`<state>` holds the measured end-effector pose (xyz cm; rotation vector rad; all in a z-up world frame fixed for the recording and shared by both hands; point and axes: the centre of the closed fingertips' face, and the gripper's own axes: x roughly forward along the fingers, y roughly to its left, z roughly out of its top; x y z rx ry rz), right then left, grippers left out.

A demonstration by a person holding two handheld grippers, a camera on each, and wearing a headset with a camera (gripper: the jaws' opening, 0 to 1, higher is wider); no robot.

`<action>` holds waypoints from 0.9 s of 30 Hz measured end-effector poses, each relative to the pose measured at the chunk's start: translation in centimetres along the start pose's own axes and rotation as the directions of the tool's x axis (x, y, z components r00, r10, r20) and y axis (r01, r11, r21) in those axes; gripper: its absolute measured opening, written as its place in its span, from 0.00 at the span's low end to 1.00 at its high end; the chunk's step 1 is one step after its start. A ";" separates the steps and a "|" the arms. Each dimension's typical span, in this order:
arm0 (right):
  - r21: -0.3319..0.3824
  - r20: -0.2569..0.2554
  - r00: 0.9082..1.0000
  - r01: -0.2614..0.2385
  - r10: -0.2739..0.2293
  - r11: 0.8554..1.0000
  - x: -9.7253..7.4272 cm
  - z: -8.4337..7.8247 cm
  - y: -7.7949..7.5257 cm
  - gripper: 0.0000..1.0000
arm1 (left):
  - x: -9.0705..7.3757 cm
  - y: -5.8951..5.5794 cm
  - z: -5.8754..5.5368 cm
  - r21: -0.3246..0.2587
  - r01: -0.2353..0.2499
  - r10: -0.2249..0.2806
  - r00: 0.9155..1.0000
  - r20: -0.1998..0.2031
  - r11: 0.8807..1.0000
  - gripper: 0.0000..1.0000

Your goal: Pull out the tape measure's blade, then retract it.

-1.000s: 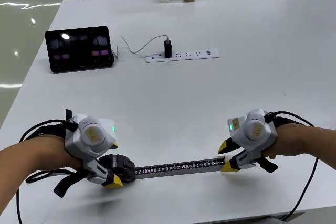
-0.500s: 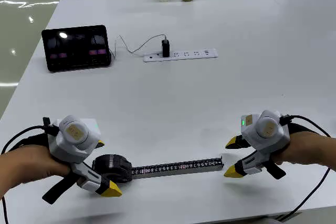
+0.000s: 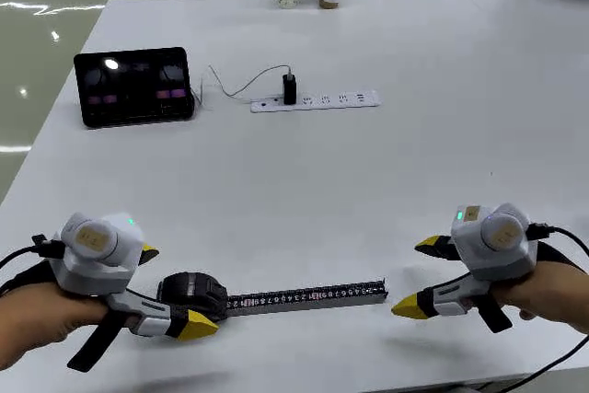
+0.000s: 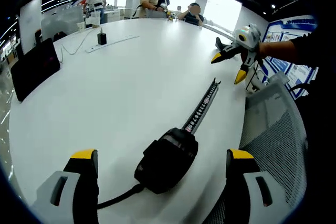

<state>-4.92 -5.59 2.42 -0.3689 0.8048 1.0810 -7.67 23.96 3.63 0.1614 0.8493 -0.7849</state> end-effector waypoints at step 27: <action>0.077 0.114 0.976 0.179 -0.187 0.981 -6.2 -3.4 -1.3 0.94 | -5.7 3.4 -1.6 -0.069 -0.229 0.239 0.947 0.216 0.971 0.99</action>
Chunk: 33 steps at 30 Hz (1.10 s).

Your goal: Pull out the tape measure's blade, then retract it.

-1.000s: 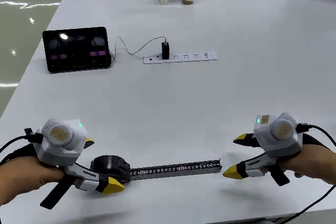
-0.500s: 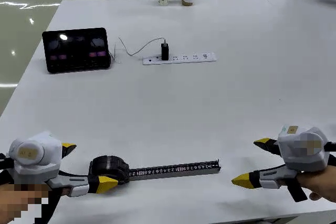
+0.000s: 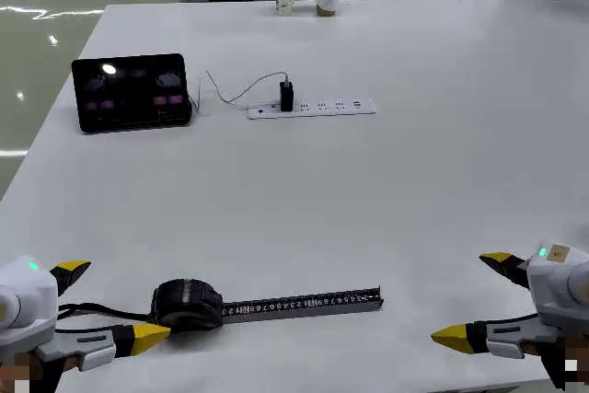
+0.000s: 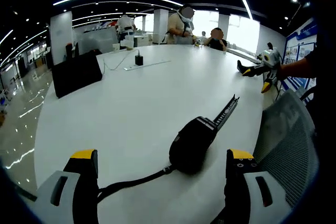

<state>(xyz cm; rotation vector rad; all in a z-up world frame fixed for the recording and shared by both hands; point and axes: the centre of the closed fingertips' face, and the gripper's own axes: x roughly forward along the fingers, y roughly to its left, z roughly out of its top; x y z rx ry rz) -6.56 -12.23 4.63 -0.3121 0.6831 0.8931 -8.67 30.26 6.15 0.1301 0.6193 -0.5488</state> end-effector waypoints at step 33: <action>0.014 -0.026 0.999 0.024 -0.024 1.000 -2.8 -2.3 -0.2 0.99 | -1.9 -0.5 -2.1 -0.003 0.014 -0.014 1.000 -0.022 1.000 0.99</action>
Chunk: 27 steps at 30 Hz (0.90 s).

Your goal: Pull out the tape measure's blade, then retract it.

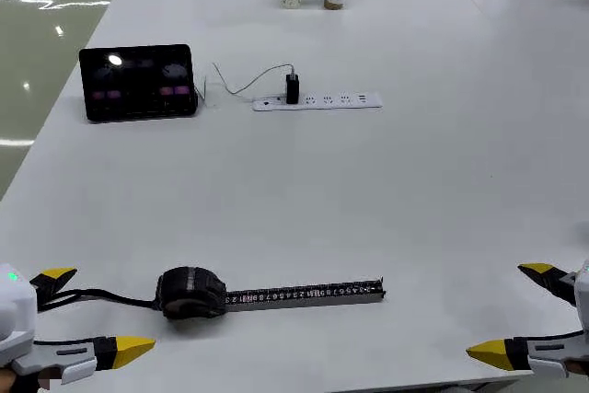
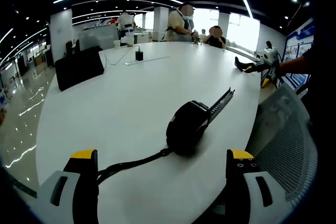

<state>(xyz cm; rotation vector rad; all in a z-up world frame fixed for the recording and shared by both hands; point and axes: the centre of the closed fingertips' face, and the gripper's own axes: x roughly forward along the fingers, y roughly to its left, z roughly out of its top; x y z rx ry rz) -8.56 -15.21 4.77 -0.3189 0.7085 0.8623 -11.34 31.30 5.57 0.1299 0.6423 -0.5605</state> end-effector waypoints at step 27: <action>-0.123 -0.084 0.988 -0.143 0.133 0.982 2.2 1.9 1.7 0.99 | 1.8 -2.6 2.4 0.018 0.014 -0.014 1.000 0.016 1.000 0.99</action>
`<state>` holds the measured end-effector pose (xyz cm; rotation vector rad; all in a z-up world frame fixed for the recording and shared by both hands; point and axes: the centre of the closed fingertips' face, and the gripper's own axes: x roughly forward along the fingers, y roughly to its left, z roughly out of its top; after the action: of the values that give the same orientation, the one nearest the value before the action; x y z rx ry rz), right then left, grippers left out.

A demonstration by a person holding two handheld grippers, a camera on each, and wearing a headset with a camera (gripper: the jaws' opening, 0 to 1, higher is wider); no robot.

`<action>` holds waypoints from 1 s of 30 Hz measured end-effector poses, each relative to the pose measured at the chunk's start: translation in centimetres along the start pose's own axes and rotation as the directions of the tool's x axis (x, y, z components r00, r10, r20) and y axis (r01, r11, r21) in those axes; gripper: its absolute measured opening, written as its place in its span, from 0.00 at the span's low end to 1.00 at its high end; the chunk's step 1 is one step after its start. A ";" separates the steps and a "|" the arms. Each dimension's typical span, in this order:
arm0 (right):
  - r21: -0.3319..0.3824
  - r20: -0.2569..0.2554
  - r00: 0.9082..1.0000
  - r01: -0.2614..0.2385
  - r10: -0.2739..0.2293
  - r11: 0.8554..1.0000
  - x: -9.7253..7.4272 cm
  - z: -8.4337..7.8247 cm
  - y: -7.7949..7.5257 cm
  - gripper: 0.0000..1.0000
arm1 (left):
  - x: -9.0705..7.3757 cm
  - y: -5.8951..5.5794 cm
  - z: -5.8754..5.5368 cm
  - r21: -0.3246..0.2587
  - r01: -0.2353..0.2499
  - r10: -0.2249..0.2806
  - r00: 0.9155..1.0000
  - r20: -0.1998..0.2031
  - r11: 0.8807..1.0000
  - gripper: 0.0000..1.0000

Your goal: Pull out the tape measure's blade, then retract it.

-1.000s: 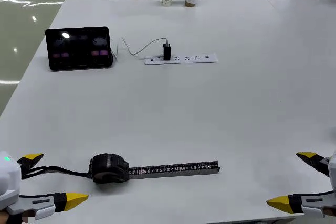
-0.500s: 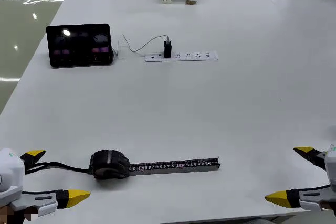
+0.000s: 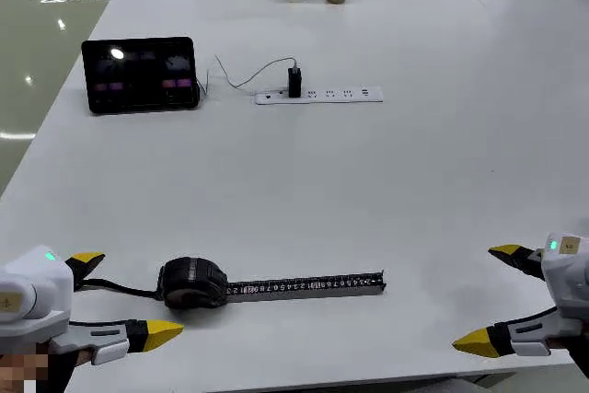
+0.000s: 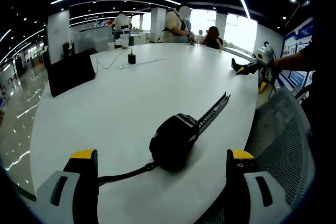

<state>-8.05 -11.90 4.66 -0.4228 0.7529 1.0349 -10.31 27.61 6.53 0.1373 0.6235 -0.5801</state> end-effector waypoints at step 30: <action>-0.200 -0.107 0.986 -0.150 0.130 0.968 3.7 3.9 -0.5 0.99 | 3.1 -1.5 2.8 -0.092 -0.108 0.110 0.994 0.015 0.990 0.99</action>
<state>-5.13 -7.34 4.54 -0.6069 0.7690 1.2394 -7.66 24.10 7.11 0.0793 0.6182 -0.4466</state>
